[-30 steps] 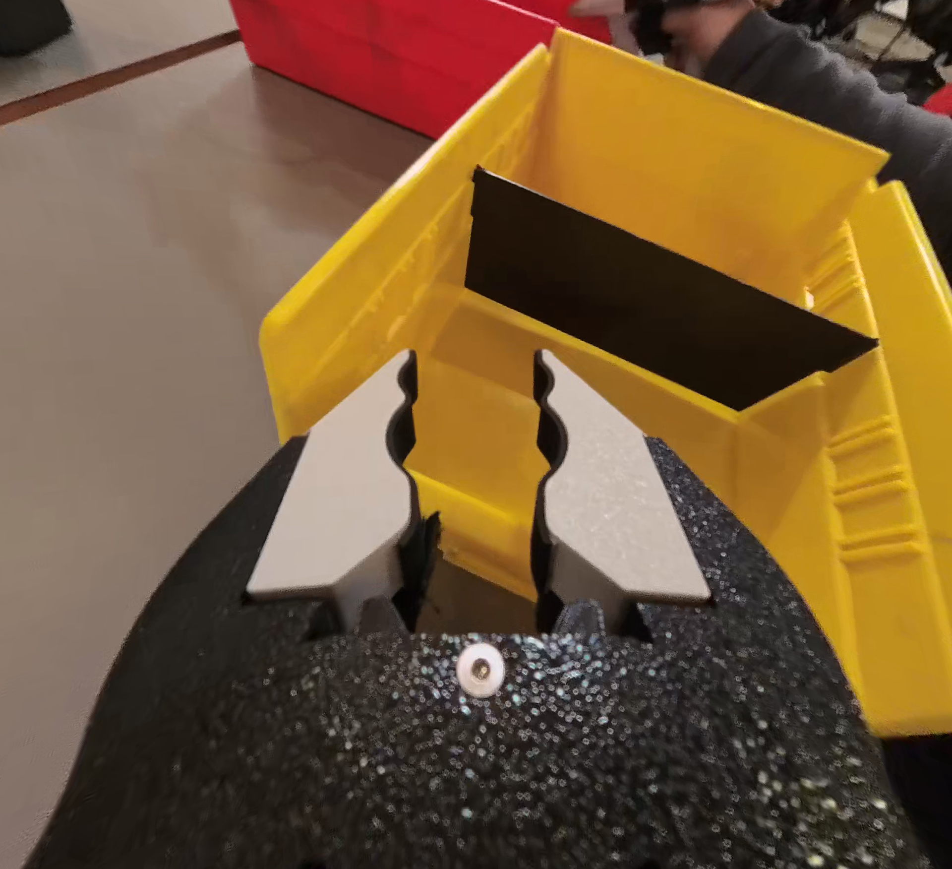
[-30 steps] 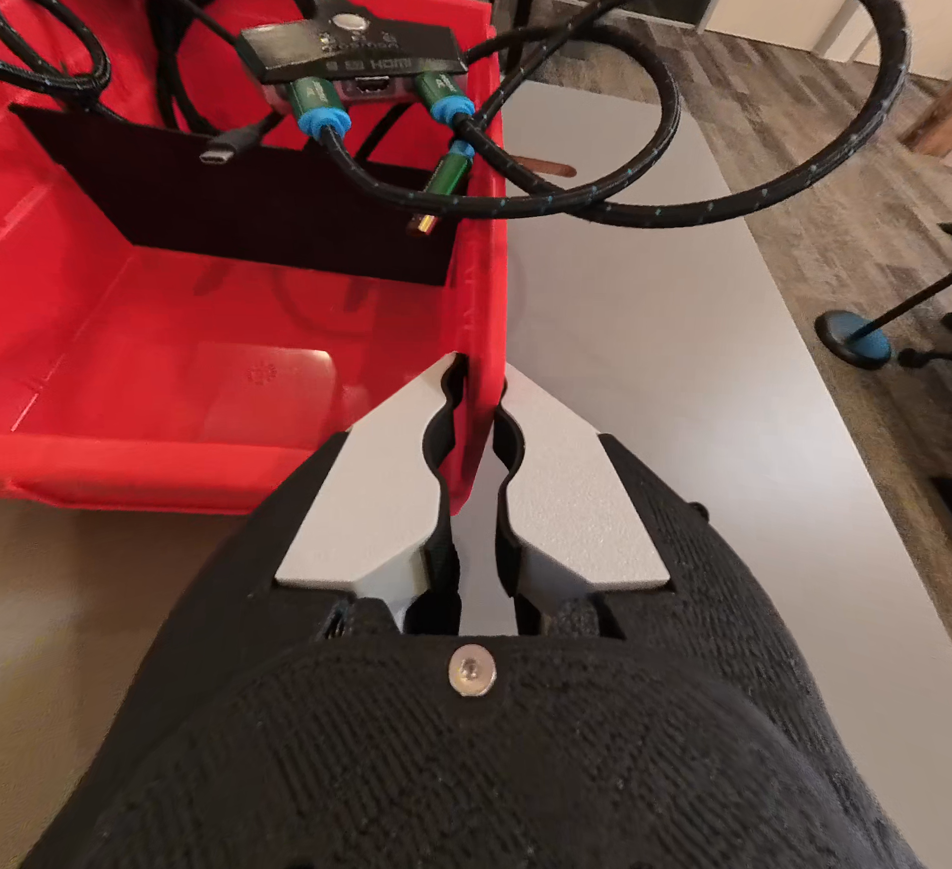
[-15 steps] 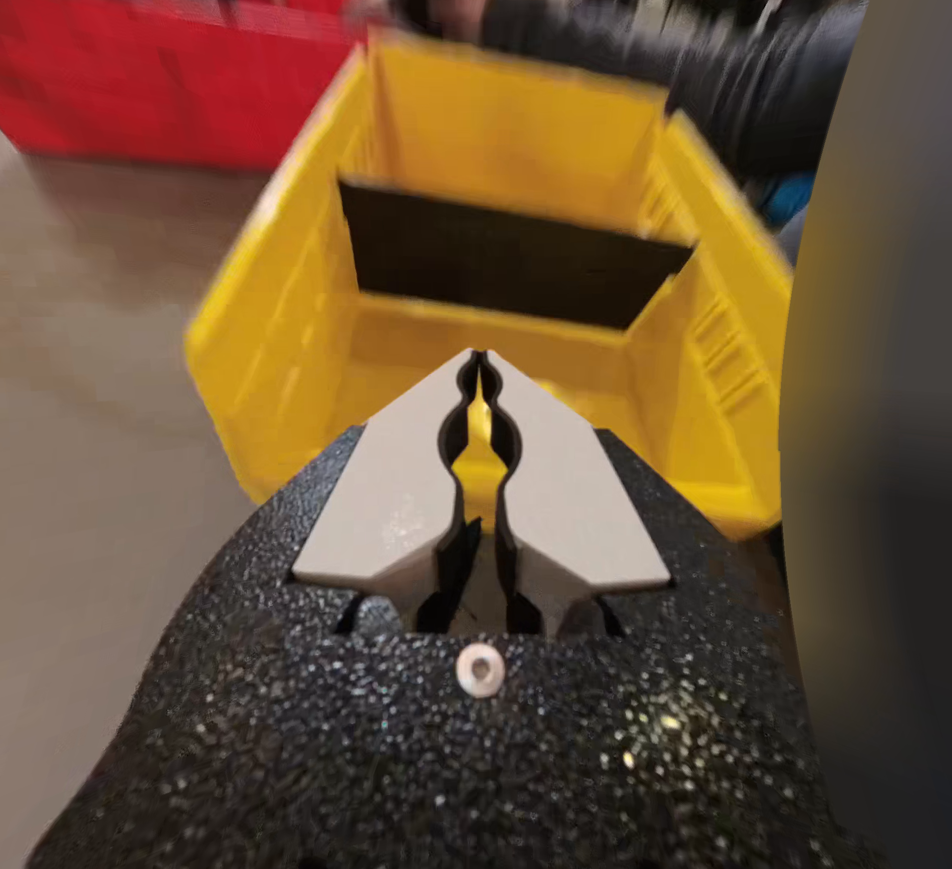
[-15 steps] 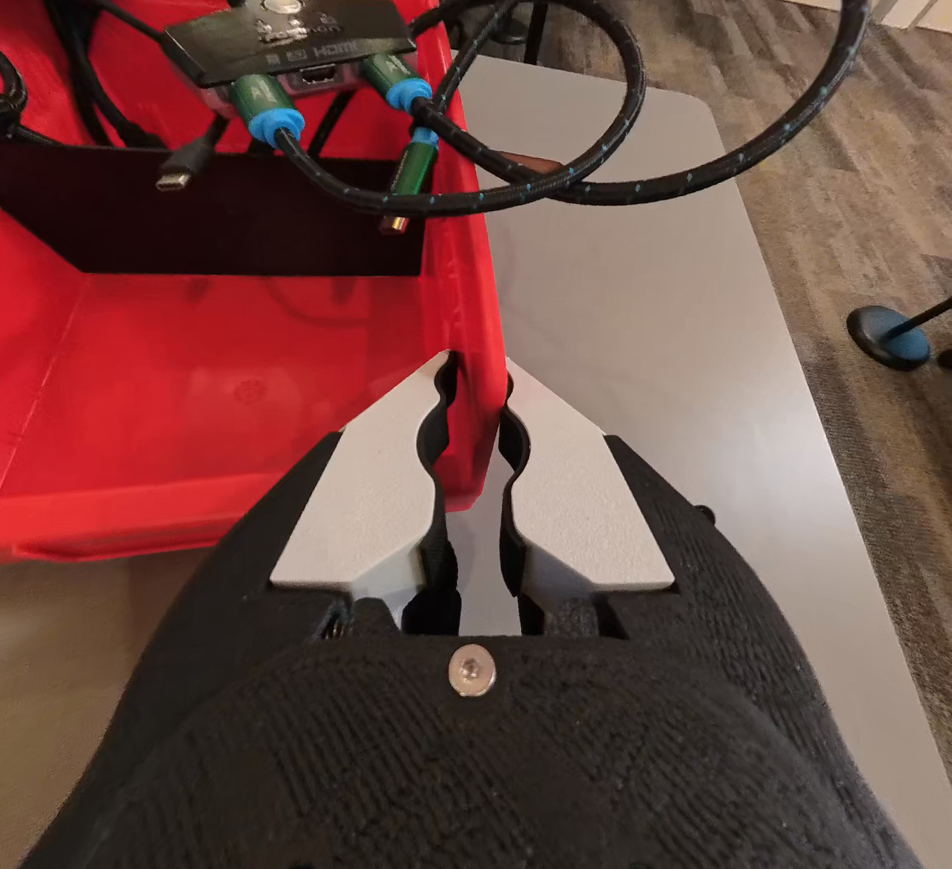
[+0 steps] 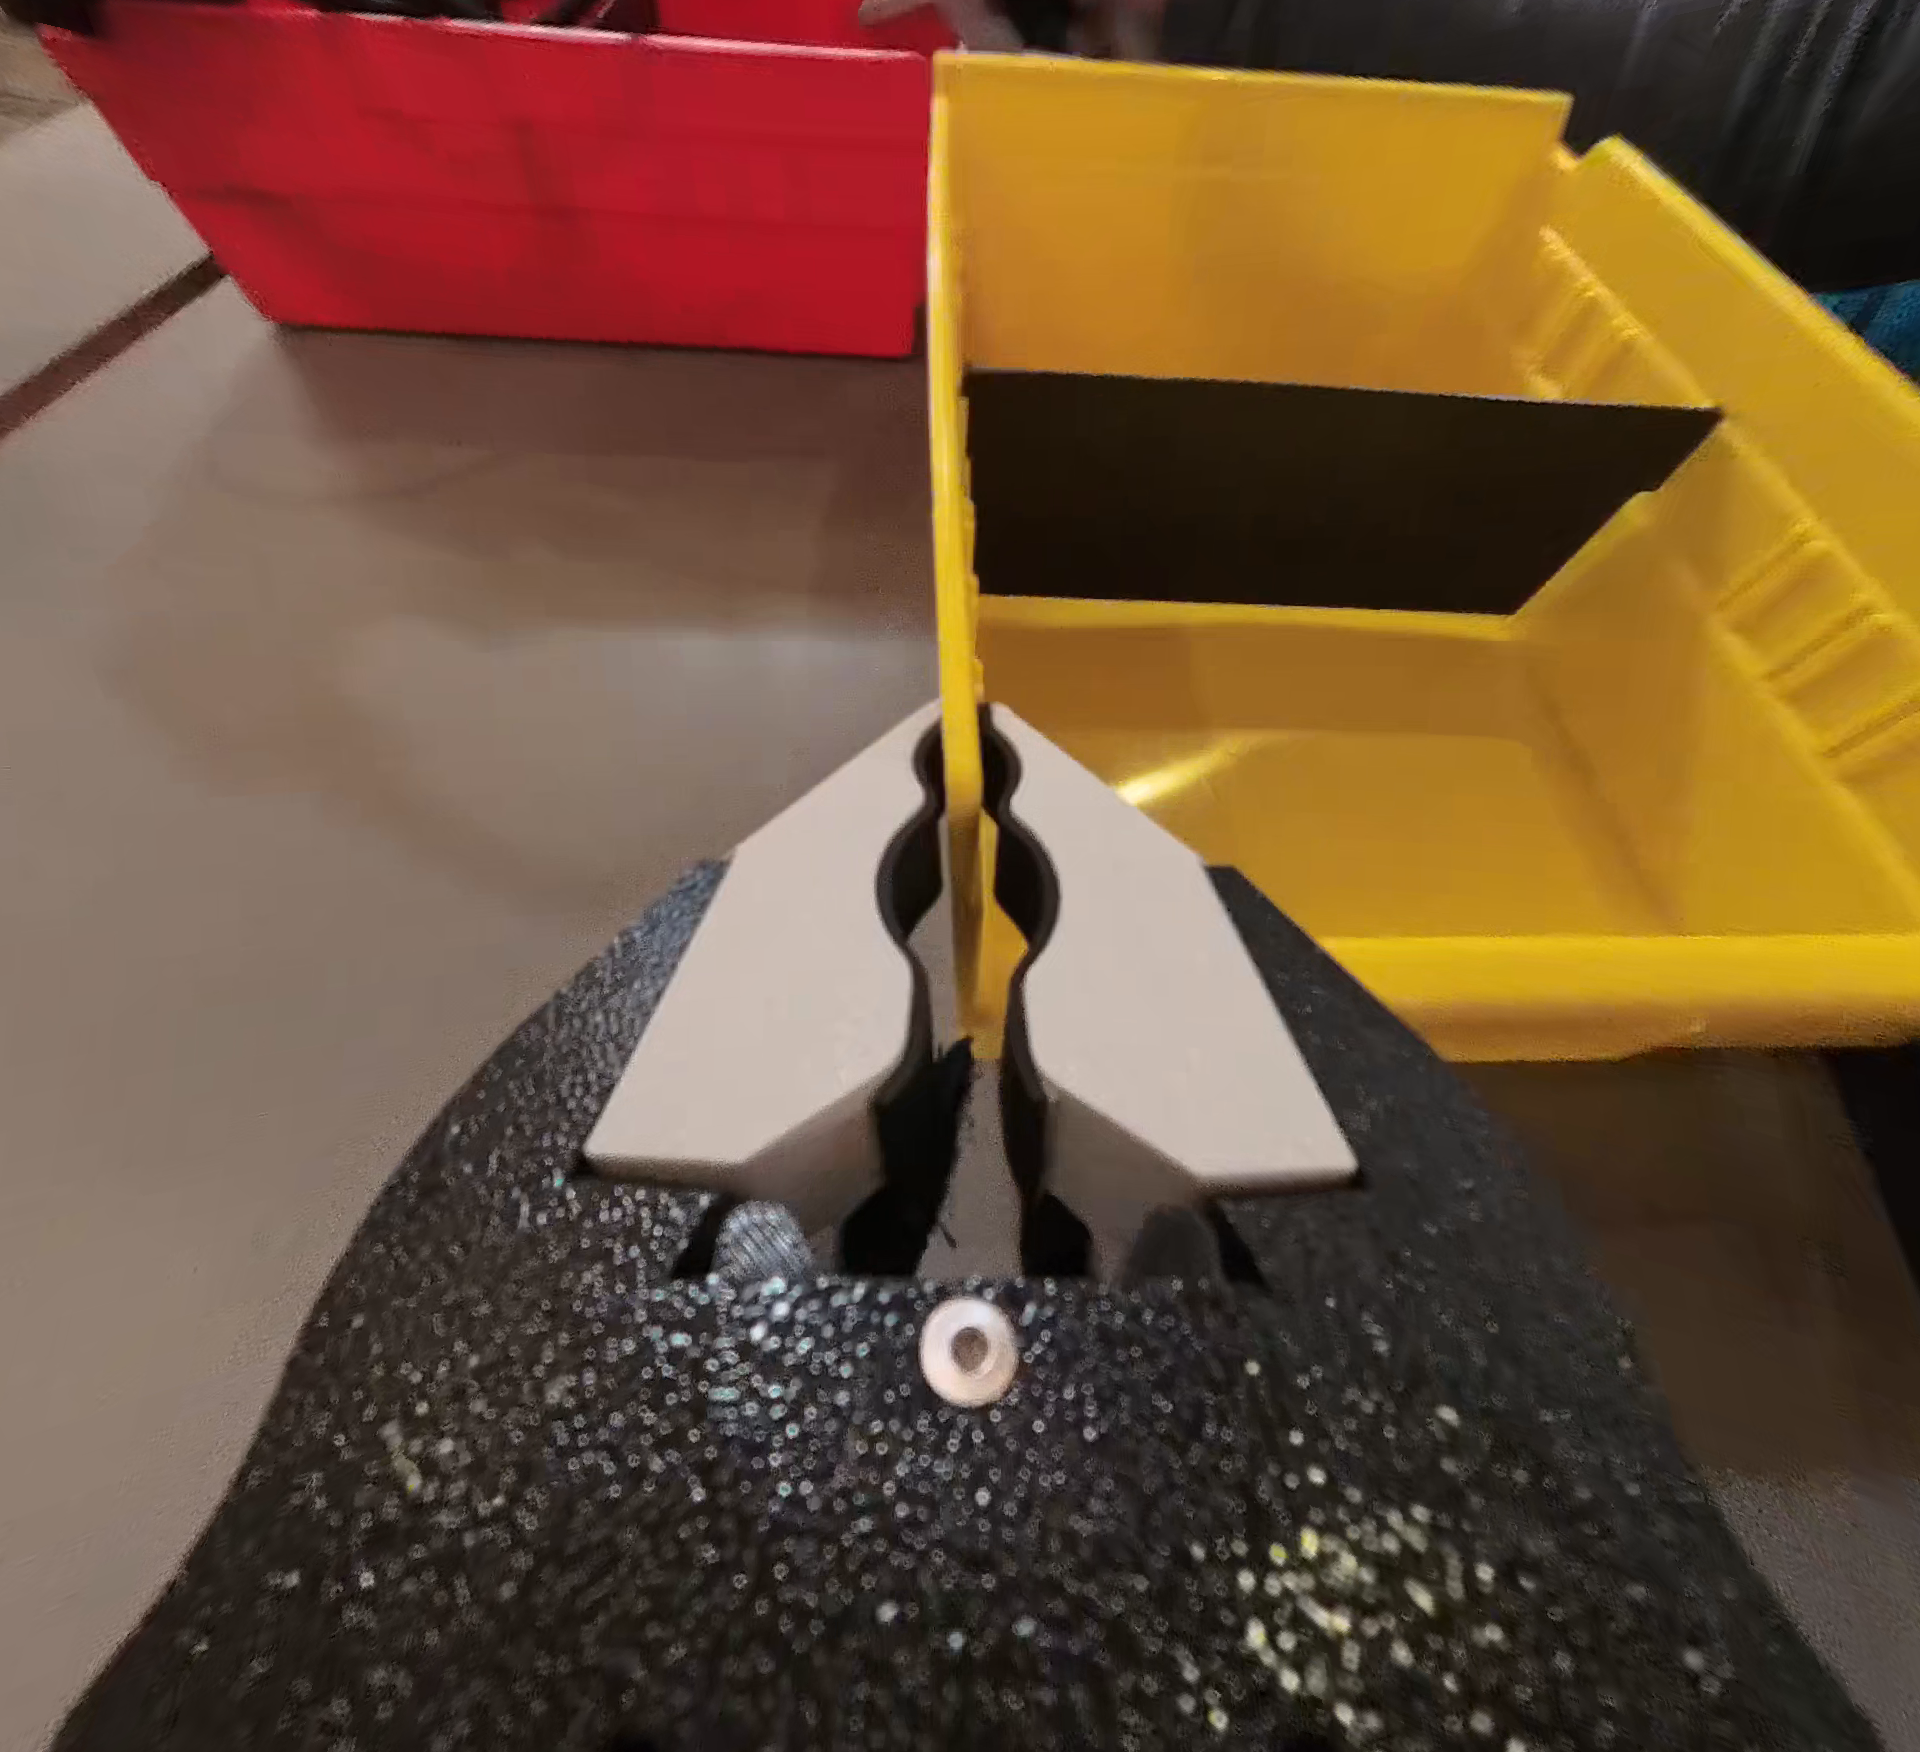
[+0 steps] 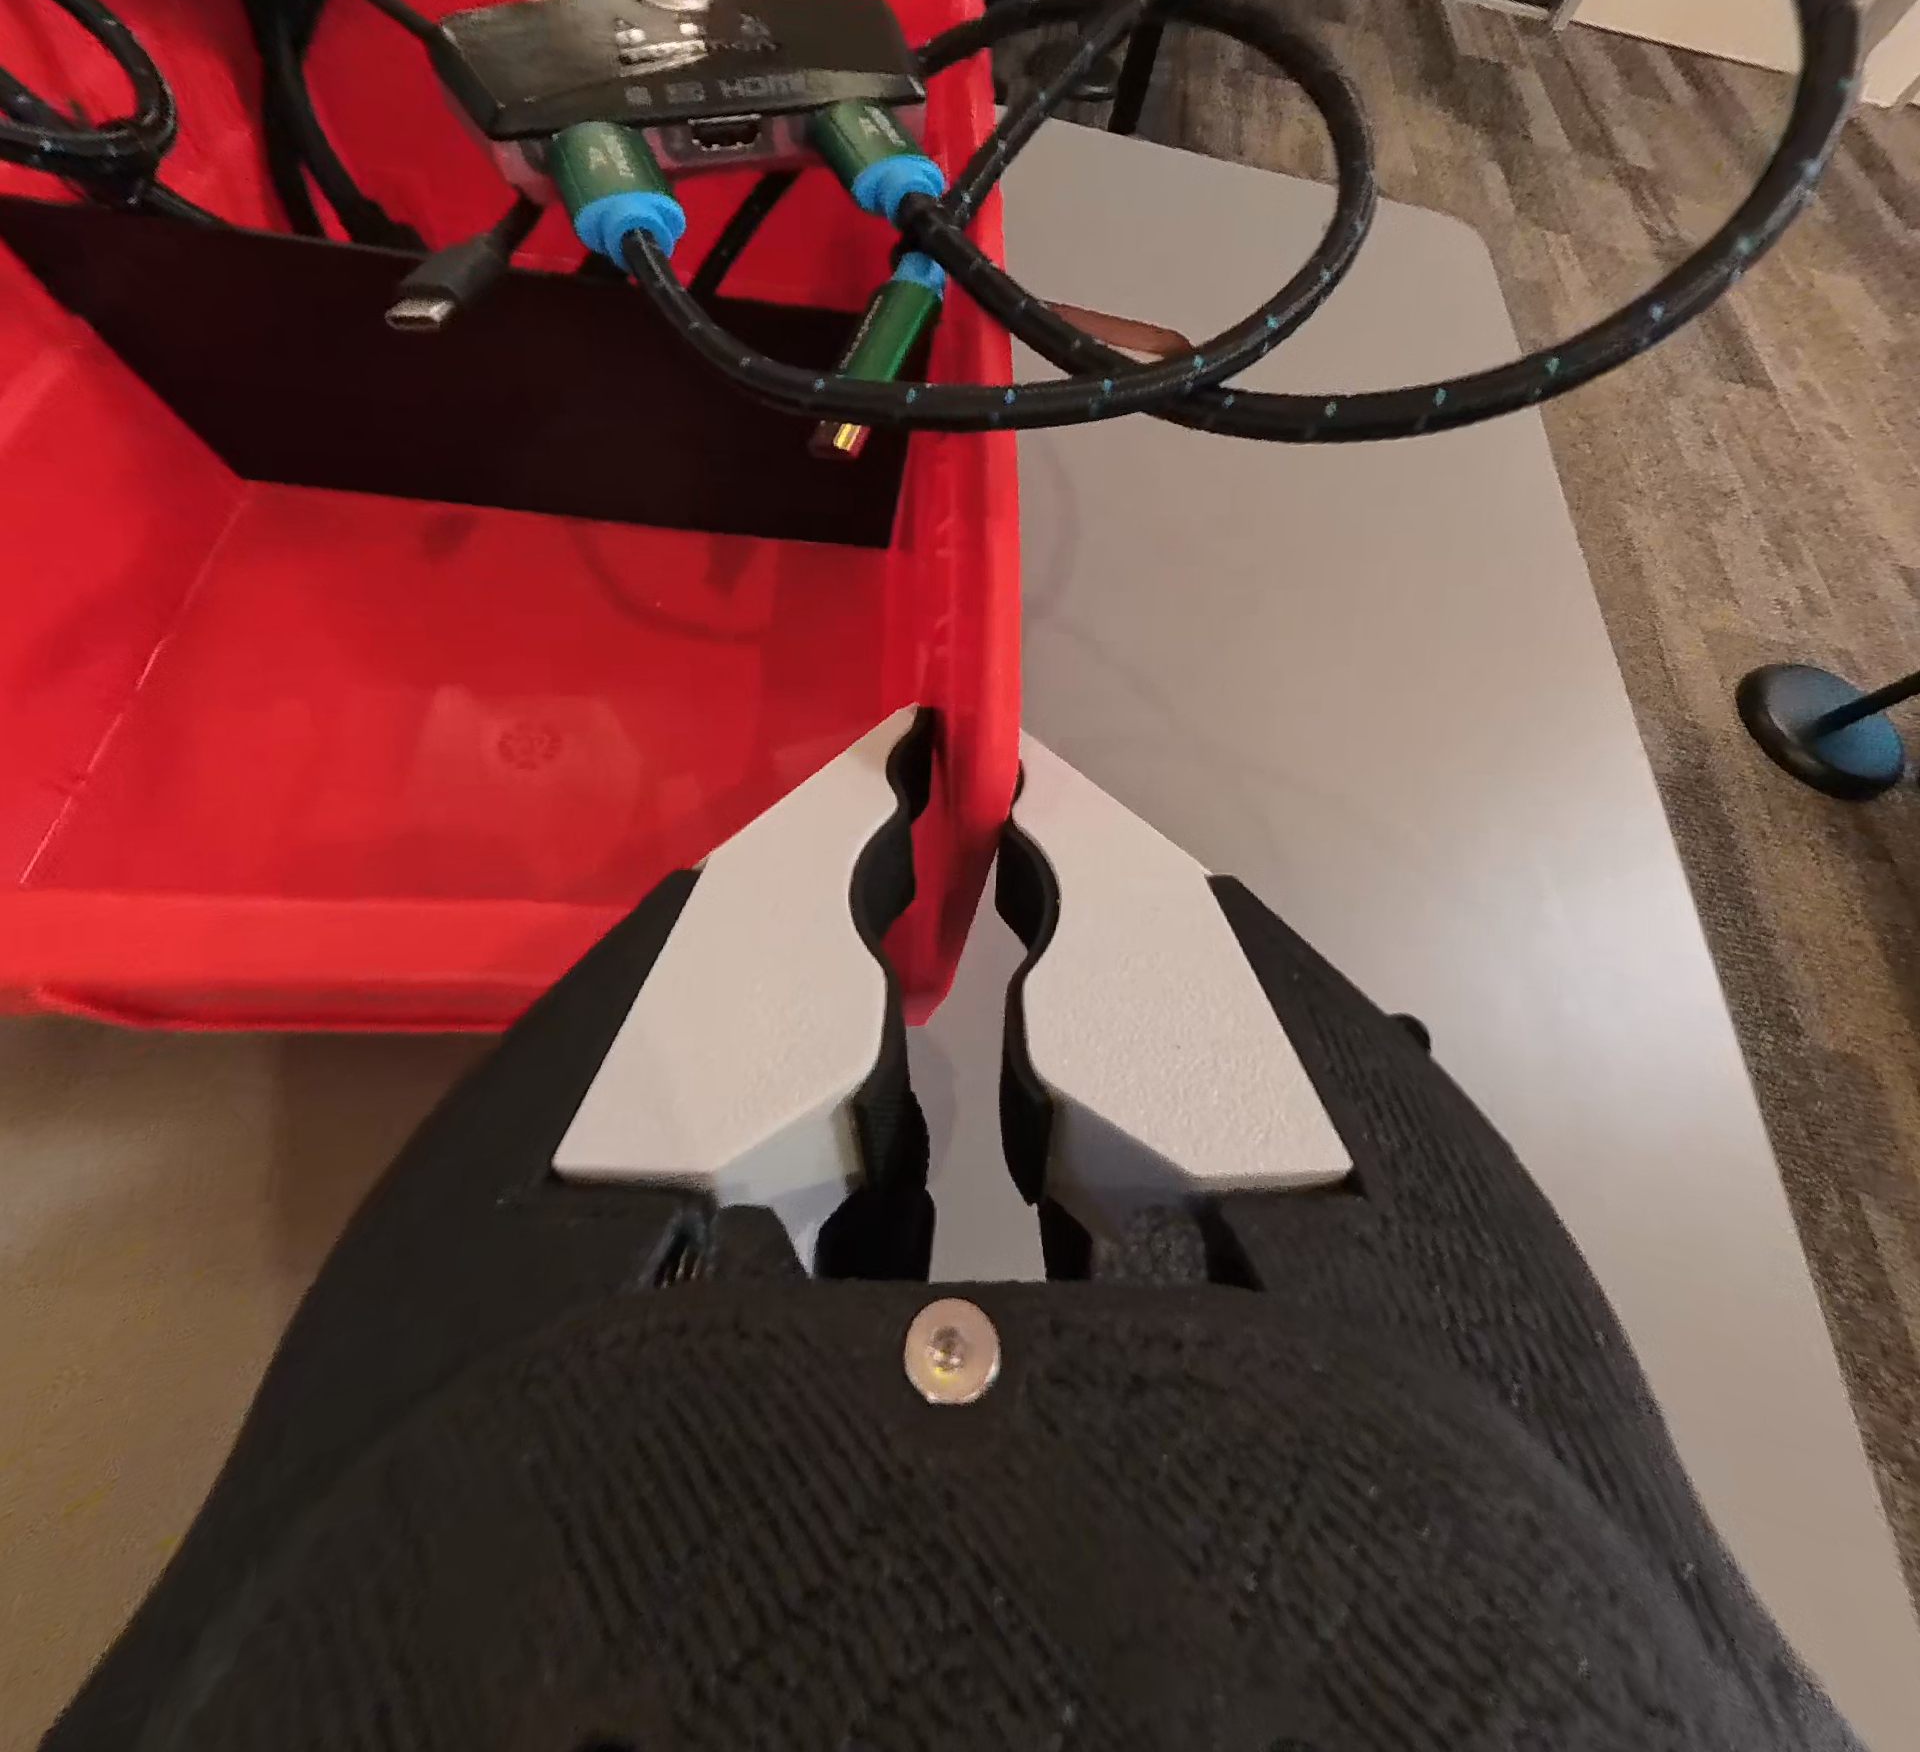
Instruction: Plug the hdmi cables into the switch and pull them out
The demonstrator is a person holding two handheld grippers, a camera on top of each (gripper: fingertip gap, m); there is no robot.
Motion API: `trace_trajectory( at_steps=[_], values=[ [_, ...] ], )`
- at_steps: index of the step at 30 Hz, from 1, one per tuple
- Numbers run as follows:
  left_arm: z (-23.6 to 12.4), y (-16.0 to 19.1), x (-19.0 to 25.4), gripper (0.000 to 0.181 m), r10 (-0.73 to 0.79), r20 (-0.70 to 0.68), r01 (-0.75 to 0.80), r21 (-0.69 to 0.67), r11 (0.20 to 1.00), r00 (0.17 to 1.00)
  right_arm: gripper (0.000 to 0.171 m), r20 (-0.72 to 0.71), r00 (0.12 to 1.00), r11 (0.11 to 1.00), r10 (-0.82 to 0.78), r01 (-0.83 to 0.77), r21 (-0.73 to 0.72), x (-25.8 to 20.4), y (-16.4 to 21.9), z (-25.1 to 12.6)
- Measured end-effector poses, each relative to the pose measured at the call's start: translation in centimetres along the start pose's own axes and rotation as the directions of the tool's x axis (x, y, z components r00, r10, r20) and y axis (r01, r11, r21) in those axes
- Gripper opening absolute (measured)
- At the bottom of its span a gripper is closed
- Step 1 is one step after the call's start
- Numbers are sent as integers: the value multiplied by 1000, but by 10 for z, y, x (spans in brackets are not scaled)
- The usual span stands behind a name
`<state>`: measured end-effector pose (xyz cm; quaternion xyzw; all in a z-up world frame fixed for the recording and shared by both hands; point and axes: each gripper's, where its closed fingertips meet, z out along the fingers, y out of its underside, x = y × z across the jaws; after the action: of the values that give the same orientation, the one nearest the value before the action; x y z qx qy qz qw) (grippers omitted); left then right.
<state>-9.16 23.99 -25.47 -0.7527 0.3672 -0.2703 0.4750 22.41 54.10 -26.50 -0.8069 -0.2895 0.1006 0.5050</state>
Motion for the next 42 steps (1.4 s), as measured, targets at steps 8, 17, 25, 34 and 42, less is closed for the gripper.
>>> trace_trajectory(
  at_steps=[8, 17, 25, 34, 42],
  values=[
    [4, -1, 25, 1, 24, -145, -24, 4, 1000, 989, 4, 45, 991, 990, -125, 128, -56, -29, 3, -10],
    [79, -33, 50, 2, 31, -273, -38, -20, 999, 962, 12, 168, 960, 959, -224, 248, -136, -80, 4, -21],
    [57, -89, 6, 43, -81, -176, 105, 136, 985, 981, 54, 202, 939, 948, -279, 302, -97, -58, -13, -91],
    [120, -116, -104, 95, -248, 248, 255, 2, 967, 937, 80, 225, 968, 958, -110, 164, -235, -118, 12, -230],
    [173, -80, -133, 79, -67, 443, 276, -426, 862, 894, 76, 40, 983, 877, -178, 177, -447, -122, 71, -254]
  ],
)
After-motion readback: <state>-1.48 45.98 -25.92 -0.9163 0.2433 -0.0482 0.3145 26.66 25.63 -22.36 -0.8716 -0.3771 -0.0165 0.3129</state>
